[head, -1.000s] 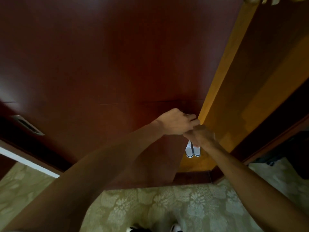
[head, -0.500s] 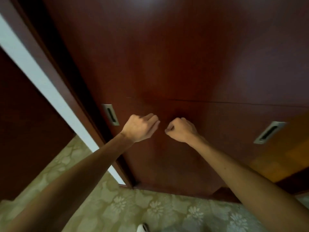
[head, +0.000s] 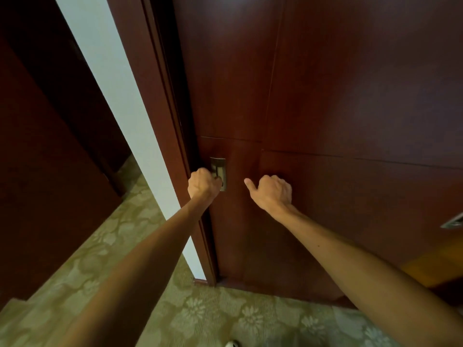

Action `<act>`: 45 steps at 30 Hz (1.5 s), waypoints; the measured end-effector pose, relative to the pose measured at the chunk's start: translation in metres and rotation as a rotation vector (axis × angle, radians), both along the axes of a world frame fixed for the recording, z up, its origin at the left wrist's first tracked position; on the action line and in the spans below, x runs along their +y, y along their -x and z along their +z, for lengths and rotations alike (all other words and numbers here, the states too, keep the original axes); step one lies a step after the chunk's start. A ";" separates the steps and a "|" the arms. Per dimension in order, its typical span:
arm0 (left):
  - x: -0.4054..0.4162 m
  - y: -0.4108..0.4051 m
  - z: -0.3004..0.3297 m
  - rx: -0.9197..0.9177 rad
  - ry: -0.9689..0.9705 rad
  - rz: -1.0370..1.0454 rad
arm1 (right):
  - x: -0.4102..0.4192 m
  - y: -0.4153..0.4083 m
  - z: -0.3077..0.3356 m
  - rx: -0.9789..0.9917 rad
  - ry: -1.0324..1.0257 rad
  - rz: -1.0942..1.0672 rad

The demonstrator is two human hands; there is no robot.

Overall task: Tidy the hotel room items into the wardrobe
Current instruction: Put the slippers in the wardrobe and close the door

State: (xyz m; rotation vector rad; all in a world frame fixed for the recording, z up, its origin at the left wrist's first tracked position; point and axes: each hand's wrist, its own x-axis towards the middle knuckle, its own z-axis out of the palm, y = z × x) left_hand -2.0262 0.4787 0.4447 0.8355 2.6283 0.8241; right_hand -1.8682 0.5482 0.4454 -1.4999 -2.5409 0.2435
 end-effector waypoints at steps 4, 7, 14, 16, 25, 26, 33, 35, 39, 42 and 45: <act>0.009 0.001 -0.005 -0.034 -0.085 0.074 | 0.002 0.000 0.001 -0.030 -0.092 -0.048; 0.014 0.002 -0.004 -0.065 -0.120 0.124 | 0.002 -0.001 0.001 -0.034 -0.129 -0.047; 0.026 -0.003 -0.001 -0.133 -0.058 0.124 | 0.006 -0.011 -0.003 -0.046 -0.139 -0.060; 0.030 -0.007 -0.002 -0.092 -0.005 0.094 | 0.008 -0.016 -0.003 -0.044 -0.137 -0.076; 0.051 -0.040 0.000 0.090 0.078 -0.146 | 0.025 -0.055 -0.006 -0.069 -0.130 -0.159; 0.054 -0.046 -0.001 0.110 0.076 -0.175 | 0.027 -0.059 -0.006 -0.069 -0.127 -0.171; 0.079 -0.085 -0.007 0.232 0.109 -0.348 | 0.043 -0.099 -0.009 -0.066 -0.095 -0.261; 0.086 -0.097 -0.008 0.262 0.097 -0.390 | 0.049 -0.111 -0.009 -0.063 -0.077 -0.288; 0.099 -0.124 -0.008 0.287 0.101 -0.452 | 0.058 -0.134 -0.011 -0.062 -0.075 -0.316; 0.111 -0.143 -0.006 0.289 0.118 -0.481 | 0.066 -0.148 -0.010 -0.067 -0.081 -0.312; 0.120 -0.162 -0.006 0.287 0.129 -0.514 | 0.072 -0.166 -0.010 -0.097 -0.095 -0.304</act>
